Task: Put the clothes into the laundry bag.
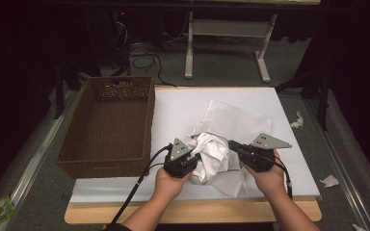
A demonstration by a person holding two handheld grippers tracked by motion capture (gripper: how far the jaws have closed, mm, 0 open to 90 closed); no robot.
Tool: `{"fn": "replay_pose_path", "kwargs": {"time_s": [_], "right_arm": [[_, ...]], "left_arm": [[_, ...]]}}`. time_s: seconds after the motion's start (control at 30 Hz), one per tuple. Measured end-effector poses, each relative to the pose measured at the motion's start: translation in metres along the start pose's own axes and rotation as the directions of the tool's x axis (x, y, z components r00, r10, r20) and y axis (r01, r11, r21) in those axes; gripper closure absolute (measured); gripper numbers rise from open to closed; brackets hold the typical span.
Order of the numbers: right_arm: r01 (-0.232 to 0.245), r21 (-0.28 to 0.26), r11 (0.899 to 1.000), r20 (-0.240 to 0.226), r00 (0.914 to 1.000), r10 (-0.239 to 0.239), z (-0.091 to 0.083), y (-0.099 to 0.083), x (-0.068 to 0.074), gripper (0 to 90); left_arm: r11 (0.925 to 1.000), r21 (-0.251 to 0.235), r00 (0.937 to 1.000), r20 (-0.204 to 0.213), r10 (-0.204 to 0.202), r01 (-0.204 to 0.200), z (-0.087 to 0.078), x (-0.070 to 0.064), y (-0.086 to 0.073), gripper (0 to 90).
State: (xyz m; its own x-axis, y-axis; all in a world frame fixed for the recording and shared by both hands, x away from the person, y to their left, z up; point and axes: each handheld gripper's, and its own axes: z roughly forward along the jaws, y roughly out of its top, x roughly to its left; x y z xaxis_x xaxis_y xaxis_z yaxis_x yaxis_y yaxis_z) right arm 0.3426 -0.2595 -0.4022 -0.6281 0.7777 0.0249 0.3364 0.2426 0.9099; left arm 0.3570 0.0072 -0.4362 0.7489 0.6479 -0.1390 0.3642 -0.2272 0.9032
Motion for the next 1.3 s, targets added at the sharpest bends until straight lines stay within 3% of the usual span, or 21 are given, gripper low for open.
{"fn": "replay_pose_path", "kwargs": {"time_s": [0.43,0.57,0.83,0.97,1.17,1.27,1.3], "right_arm": [[0.011,0.003,1.000,-0.005,0.9999,-0.011,0.001,-0.001,-0.001,88.4],[0.002,-0.004,1.000,-0.009,1.0000,-0.002,0.002,0.000,0.001,88.4],[0.006,-0.027,1.000,-0.017,0.9998,-0.007,-0.001,0.003,0.003,88.4],[0.001,-0.034,0.999,-0.028,0.9996,-0.002,-0.001,0.003,0.003,88.4],[-0.008,-0.054,0.998,-0.024,0.9997,0.007,-0.006,0.005,0.003,88.5],[-0.009,-0.057,0.998,-0.020,0.9998,0.008,-0.006,0.005,0.000,88.4],[-0.010,-0.052,0.999,-0.023,0.9997,0.009,-0.005,0.003,-0.001,88.4]], "left_arm": [[0.9999,0.016,0.9998,0.021,-0.006,0.006,0.004,-0.002,-0.005,74.9],[0.9991,0.015,0.9991,-0.009,-0.040,0.041,0.013,-0.007,0.003,75.5],[0.9974,0.065,0.9987,-0.044,-0.026,0.029,0.034,-0.015,0.005,74.6],[0.9961,0.064,0.9952,-0.081,-0.055,0.060,0.047,-0.015,0.010,73.9],[0.9996,0.019,0.9934,-0.113,-0.020,0.023,0.055,-0.022,0.019,75.0],[0.9987,0.049,0.9910,-0.133,-0.009,0.016,0.064,-0.018,0.016,74.5],[0.9966,0.074,0.9887,-0.148,-0.026,0.037,0.070,-0.013,0.012,74.0]]}}
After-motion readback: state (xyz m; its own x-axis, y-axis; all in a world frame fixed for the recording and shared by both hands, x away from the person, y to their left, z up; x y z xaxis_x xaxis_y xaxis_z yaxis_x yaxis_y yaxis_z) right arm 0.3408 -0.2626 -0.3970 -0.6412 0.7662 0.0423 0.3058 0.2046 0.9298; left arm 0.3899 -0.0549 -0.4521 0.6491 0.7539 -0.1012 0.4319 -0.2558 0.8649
